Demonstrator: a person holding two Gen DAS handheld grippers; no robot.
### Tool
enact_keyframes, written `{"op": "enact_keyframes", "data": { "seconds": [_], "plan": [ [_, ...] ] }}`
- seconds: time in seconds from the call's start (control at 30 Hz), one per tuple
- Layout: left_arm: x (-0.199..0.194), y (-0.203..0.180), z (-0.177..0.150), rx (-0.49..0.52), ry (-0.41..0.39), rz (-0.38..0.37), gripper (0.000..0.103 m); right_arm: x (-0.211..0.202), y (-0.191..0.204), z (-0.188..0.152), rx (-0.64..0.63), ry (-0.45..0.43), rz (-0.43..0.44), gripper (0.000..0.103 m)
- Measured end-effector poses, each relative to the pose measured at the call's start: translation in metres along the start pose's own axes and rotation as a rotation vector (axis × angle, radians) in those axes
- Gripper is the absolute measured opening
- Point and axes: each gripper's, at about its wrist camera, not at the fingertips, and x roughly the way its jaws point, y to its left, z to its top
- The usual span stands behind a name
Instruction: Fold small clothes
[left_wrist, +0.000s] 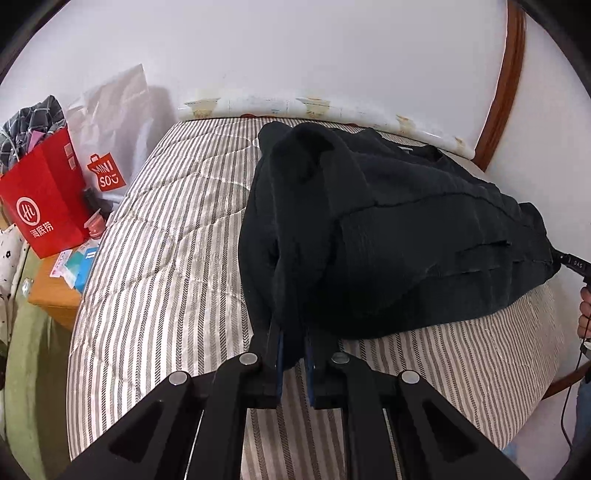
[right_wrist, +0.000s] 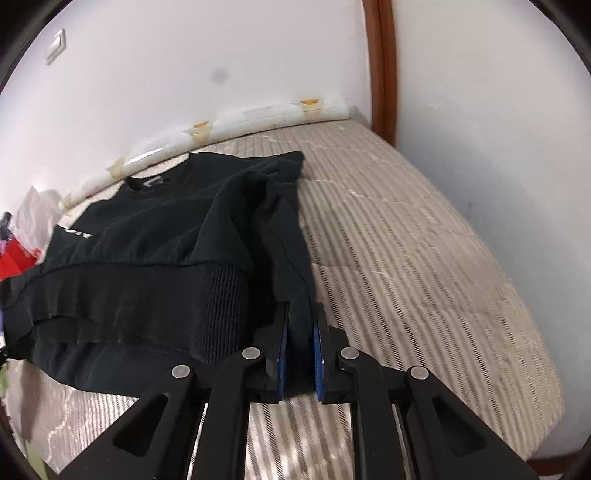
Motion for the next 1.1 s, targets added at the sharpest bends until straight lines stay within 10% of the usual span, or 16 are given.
{"op": "enact_keyframes", "data": {
  "seconds": [0.4,0.53,1.1],
  "plan": [
    [-0.038,-0.001,-0.004,-0.026,-0.078,-0.039,0.036,-0.049,0.065,-0.006,-0.162,-0.054,0.093,0.035],
    [-0.034,-0.006,-0.005,-0.013,-0.062,-0.065,0.036,-0.024,0.097,-0.022,-0.239,0.009,0.141,0.009],
    [0.022,-0.069,0.011,0.043,0.067,-0.279,0.035,0.014,0.112,-0.027,-0.234,0.068,0.189,0.006]
  ]
}}
